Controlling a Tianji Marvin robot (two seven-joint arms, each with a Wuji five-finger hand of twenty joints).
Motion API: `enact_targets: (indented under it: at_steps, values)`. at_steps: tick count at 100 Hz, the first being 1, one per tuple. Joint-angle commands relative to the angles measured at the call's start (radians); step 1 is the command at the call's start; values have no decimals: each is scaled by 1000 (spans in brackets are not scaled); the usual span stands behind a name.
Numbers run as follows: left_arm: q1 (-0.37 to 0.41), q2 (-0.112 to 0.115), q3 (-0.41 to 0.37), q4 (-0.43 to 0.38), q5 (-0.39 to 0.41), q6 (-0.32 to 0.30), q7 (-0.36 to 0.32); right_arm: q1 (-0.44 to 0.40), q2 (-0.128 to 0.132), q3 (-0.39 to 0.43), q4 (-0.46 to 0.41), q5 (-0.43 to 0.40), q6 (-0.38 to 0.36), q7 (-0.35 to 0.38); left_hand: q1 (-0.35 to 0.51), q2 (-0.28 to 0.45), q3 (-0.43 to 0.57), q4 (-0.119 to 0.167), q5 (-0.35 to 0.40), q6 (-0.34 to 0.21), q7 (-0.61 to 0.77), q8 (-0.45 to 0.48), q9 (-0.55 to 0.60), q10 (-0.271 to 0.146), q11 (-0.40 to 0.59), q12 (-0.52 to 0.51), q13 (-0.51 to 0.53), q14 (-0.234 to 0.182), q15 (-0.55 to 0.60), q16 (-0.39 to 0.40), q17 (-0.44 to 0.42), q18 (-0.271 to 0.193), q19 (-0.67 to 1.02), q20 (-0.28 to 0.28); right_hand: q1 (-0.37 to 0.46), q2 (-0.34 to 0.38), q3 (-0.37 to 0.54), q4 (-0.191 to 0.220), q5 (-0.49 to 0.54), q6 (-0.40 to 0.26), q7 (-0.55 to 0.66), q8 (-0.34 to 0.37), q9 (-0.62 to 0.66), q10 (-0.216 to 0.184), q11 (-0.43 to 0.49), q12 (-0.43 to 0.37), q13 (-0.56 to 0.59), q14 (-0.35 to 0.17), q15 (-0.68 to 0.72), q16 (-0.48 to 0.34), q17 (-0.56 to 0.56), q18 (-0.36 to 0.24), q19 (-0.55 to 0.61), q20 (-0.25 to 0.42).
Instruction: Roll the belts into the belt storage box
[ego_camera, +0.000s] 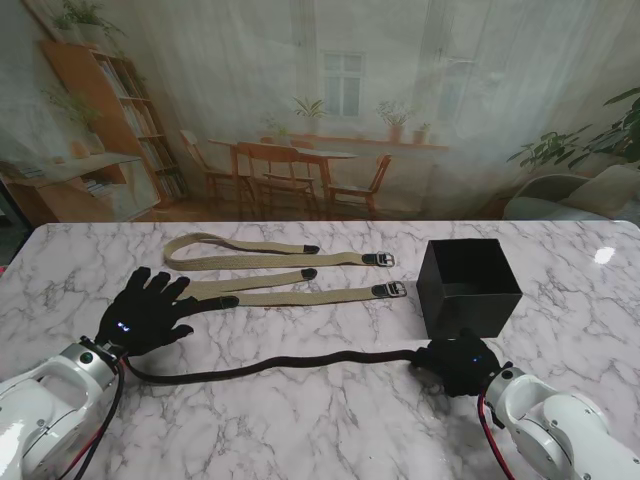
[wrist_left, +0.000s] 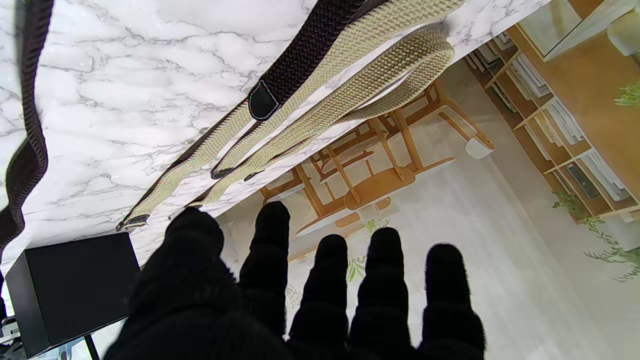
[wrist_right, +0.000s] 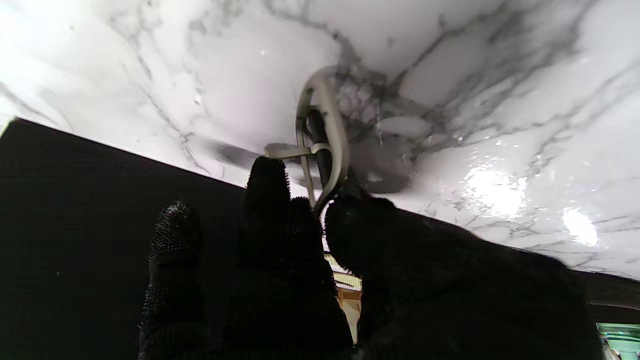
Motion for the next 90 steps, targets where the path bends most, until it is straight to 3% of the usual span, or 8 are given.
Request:
enact_targets:
  at_steps: [1, 7, 16, 27, 37, 47, 64, 90]
  values:
    - [4, -3, 5, 3, -1, 3, -14, -12, 2, 8, -4, 16, -12, 27, 1, 41, -18, -18, 10, 27, -21, -10, -5, 21, -21, 10, 3, 16, -14, -10, -20, 48, -34, -16, -47, -29, -11, -2, -64, 108, -31, -19, 43, 12, 7, 18, 55, -10, 47, 34, 15, 29, 30, 26]
    - [3, -3, 5, 5, -2, 3, -14, -13, 2, 14, -7, 35, -25, 45, 3, 41, -17, -18, 10, 27, -21, -13, -4, 21, -21, 10, 5, 17, -14, -10, -20, 46, -35, -17, -105, -76, 54, 17, -99, 165, -50, -25, 87, -10, 15, 44, 83, -17, 59, 63, 24, 20, 43, 43]
    - [3, -2, 7, 5, -1, 3, -17, -15, 1, 23, -12, 82, -45, 74, 6, 41, -16, -18, 11, 28, -19, -16, -3, 21, -21, 11, 7, 17, -13, -9, -18, 48, -35, -16, -179, -117, 130, 45, -131, 216, -73, -31, 101, -5, 4, 58, 96, -7, 63, 80, 30, 7, 61, 61]
    - [2, -2, 10, 6, -1, 5, -24, -18, 0, 36, -23, 125, -59, 108, 9, 41, -16, -18, 11, 28, -16, -18, -3, 20, -21, 11, 8, 17, -13, -9, -18, 47, -36, -16, -293, -80, 87, 58, -149, 244, -104, -38, 111, 1, -7, 61, 95, 7, 64, 89, 27, 6, 70, 77]
    - [-1, -2, 14, 8, -3, 6, -30, -18, 1, 44, -28, 128, -66, 123, 10, 40, -16, -18, 11, 28, -13, -18, -2, 21, -20, 11, 9, 17, -13, -8, -18, 48, -37, -15, -292, -74, 81, 73, -145, 232, -116, -33, 123, -17, 4, 74, 99, 9, 72, 97, 54, -11, 101, 97]
    - [-5, -2, 18, 11, -6, 6, -35, -16, 3, 53, -33, 113, -75, 138, 7, 42, -18, -18, 11, 27, -13, -20, -3, 20, -21, 11, 9, 18, -13, -8, -18, 47, -38, -15, -275, -77, 97, 76, -125, 171, -98, 18, 86, -43, 29, 108, 60, 12, 73, 106, 78, -48, 143, 130]
    - [-8, -2, 25, 14, -8, 11, -46, -13, 8, 67, -39, 57, -87, 148, 11, 41, -17, -18, 11, 27, -9, -18, -1, 21, -20, 12, 12, 16, -12, -8, -17, 47, -40, -14, -253, -83, 113, 74, -122, 71, -108, 97, -36, -27, 68, 146, -23, 7, 148, 143, 91, -88, 202, 177]
    - [-11, -1, 29, 20, -7, 10, -47, -31, 7, 92, -46, -18, -109, 51, 12, 40, -17, -18, 9, 26, -8, -17, -1, 19, -19, 12, 12, 18, -13, -8, -17, 48, -41, -14, -251, -87, 111, 76, -167, -163, -112, 110, -71, -19, 113, 169, -51, -8, 293, 185, 114, -109, 275, 217]
